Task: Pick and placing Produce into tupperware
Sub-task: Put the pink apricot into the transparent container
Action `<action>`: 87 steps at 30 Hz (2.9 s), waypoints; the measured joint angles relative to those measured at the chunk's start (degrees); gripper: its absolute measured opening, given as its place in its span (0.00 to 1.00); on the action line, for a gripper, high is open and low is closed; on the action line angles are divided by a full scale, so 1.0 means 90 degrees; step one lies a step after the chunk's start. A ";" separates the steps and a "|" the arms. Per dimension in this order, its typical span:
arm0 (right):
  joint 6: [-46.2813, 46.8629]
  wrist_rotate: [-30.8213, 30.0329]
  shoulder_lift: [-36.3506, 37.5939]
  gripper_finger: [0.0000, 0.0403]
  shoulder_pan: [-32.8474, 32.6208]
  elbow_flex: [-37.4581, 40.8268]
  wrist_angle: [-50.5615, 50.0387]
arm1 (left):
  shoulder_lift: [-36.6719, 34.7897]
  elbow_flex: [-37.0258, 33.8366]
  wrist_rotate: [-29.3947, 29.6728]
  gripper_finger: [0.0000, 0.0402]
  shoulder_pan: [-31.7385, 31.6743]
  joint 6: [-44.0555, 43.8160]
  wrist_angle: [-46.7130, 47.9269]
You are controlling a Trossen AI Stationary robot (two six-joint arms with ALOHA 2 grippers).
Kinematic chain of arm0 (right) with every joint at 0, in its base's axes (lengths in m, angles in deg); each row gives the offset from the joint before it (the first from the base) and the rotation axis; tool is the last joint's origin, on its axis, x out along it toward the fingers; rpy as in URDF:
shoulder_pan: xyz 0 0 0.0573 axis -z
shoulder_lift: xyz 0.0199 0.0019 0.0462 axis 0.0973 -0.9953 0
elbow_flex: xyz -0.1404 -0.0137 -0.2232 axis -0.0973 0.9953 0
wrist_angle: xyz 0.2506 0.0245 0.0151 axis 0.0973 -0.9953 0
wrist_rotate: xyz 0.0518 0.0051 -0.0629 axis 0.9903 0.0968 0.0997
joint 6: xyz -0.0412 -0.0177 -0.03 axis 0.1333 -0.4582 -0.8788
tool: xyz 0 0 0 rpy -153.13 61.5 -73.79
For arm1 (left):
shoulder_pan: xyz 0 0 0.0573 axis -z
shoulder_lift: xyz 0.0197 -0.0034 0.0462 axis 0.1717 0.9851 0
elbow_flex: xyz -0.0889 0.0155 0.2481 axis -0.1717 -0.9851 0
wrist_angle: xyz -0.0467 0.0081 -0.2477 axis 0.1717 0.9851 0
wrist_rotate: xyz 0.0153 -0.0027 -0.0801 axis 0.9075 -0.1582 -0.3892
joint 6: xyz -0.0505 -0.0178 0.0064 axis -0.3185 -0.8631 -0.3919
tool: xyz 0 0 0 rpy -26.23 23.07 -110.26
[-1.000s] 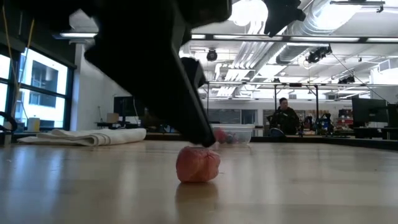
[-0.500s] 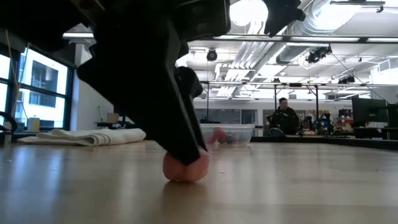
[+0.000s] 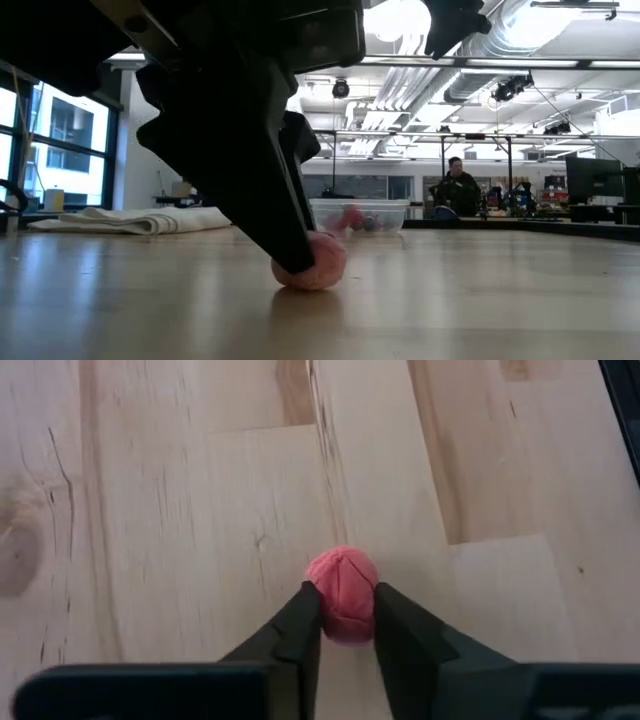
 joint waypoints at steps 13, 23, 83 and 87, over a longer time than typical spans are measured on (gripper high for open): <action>0.0000 0.0003 0.0000 0.30 -0.0002 0.0000 0.0000 | -0.0004 0.0001 0.0021 0.09 0.0000 -0.0124 -0.0032; 0.0025 0.0546 0.0000 0.30 -0.0007 -0.0007 0.0002 | -0.0460 0.0793 0.0703 0.13 -0.0202 0.0080 0.1179; 0.0201 -0.1398 -0.0006 0.30 -0.4576 -0.0007 0.2902 | -0.1751 0.5025 0.2596 0.15 -0.1548 0.2728 0.3872; 0.0419 -0.1467 0.0136 0.30 -0.4650 -0.0007 0.2811 | -0.1744 0.5025 0.2528 0.15 -0.1536 0.2736 0.3890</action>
